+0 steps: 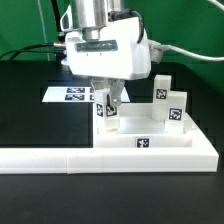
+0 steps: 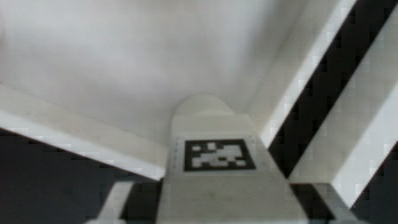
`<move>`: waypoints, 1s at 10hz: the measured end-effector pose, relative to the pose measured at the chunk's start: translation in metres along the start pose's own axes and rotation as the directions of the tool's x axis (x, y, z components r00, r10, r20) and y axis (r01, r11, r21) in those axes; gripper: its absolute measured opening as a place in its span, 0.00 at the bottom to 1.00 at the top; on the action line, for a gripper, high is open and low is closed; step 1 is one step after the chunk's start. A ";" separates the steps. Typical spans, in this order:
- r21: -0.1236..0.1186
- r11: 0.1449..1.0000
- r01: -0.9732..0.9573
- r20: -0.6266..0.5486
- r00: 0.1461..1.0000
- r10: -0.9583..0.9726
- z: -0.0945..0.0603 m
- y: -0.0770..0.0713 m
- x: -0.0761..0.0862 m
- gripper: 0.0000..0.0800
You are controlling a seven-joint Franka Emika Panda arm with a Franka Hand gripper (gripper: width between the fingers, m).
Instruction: Assemble square table
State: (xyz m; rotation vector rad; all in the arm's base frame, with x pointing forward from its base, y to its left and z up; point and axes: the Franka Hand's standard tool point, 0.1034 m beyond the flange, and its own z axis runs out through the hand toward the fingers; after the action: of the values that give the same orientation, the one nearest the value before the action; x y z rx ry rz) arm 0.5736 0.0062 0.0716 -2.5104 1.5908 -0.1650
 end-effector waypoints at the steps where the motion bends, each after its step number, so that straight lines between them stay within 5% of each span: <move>1: 0.003 0.999 -0.042 0.003 0.999 0.042 0.000 0.000 0.000 0.36; 2: 0.003 1.000 -0.011 0.003 1.000 0.011 0.000 0.000 -0.001 0.36; 4: 0.003 0.995 0.097 0.004 0.995 -0.097 0.000 -0.001 -0.002 0.75; 10: -0.005 0.764 0.645 0.017 0.764 -0.645 -0.001 -0.001 0.003 0.81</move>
Offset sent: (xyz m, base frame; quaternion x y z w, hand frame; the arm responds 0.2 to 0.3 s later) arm 0.0047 0.0053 0.0012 -0.0088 0.0013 -0.1446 0.9894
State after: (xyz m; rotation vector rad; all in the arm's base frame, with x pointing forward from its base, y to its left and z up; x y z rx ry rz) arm 0.5758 0.0045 0.0731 -2.9493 0.6412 -0.2161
